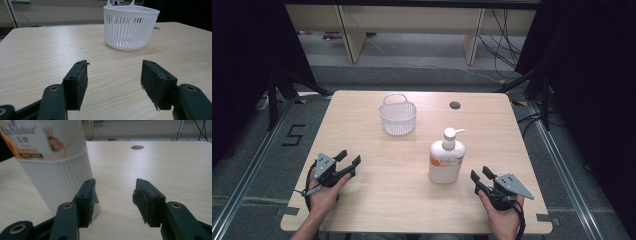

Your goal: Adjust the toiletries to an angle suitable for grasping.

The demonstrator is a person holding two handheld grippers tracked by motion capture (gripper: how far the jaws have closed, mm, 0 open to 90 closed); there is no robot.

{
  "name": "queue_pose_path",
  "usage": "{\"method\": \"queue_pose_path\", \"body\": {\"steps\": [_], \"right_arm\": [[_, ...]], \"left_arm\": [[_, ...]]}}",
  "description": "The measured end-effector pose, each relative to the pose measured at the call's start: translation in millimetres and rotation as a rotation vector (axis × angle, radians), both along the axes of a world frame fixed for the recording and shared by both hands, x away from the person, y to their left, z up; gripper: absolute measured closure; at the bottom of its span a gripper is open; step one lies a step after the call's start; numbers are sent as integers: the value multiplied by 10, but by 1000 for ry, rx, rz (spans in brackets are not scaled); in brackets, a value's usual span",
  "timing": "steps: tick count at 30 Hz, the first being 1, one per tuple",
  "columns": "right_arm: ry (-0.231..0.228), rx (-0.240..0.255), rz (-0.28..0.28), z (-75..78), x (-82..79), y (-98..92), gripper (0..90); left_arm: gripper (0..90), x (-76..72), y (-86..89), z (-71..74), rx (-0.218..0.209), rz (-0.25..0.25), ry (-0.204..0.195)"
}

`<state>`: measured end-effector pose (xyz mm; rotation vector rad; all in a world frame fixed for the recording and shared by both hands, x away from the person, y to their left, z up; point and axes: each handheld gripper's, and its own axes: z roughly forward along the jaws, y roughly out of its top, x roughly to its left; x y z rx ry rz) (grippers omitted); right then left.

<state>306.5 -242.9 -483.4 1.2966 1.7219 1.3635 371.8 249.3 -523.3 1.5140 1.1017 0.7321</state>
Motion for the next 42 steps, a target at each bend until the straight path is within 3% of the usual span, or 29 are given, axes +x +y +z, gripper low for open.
{"method": "queue_pose_path", "body": {"steps": [4,5,6,11,12,13,14,15,17,20,21,22,24,25,28,29,32,34,35,42], "right_arm": [[-49,-18,-2,45,-22,65,455],[-28,-6,-3,67,-45,89,454],[-54,-2,18,74,-33,101,455],[-67,-16,16,156,-75,164,522],[-68,-21,16,204,-97,198,626],[-68,-21,16,204,-97,198,626],[-74,-8,14,248,-117,236,721],[-74,-8,14,248,-117,236,721],[-78,-28,23,306,-139,286,848],[-83,-27,41,348,-146,338,900],[-97,-45,48,359,-131,333,900],[-75,-19,41,365,-138,356,900],[-80,-21,51,374,-124,368,900],[-99,-51,49,375,-113,360,900],[-66,-6,64,373,-127,415,900],[-85,-26,67,383,-117,417,900],[-103,-7,76,447,-118,492,891],[-144,-29,76,501,-103,524,861],[-131,-3,89,526,-107,559,846],[-182,-22,84,636,-78,641,796]], "left_arm": [[377,-1,-12,-5,-9,-6,-3],[377,0,-13,-6,-8,-9,-4],[377,-1,-14,-5,-7,-9,-3],[382,1,-15,-6,-9,-6,-2],[383,1,-14,-6,-11,-4,-1],[385,1,-14,-6,-11,-4,-1],[386,-5,-10,-2,-8,-1,3],[387,-5,-10,-2,-8,-1,3],[388,-8,-8,0,-7,1,7],[390,-1,-13,-6,-13,-4,-2],[390,-11,-10,2,-4,1,9],[391,-10,-11,0,-6,0,7],[392,-12,-11,1,-4,0,8],[393,-11,-11,1,-5,-1,8],[393,-10,-10,1,-5,-1,8],[394,-6,-12,-2,-9,-2,5],[393,0,-15,-6,-12,-6,0],[393,-12,-10,1,-5,-1,9],[392,-10,-7,0,-6,-3,7],[394,-15,-9,1,0,-7,3]]}}
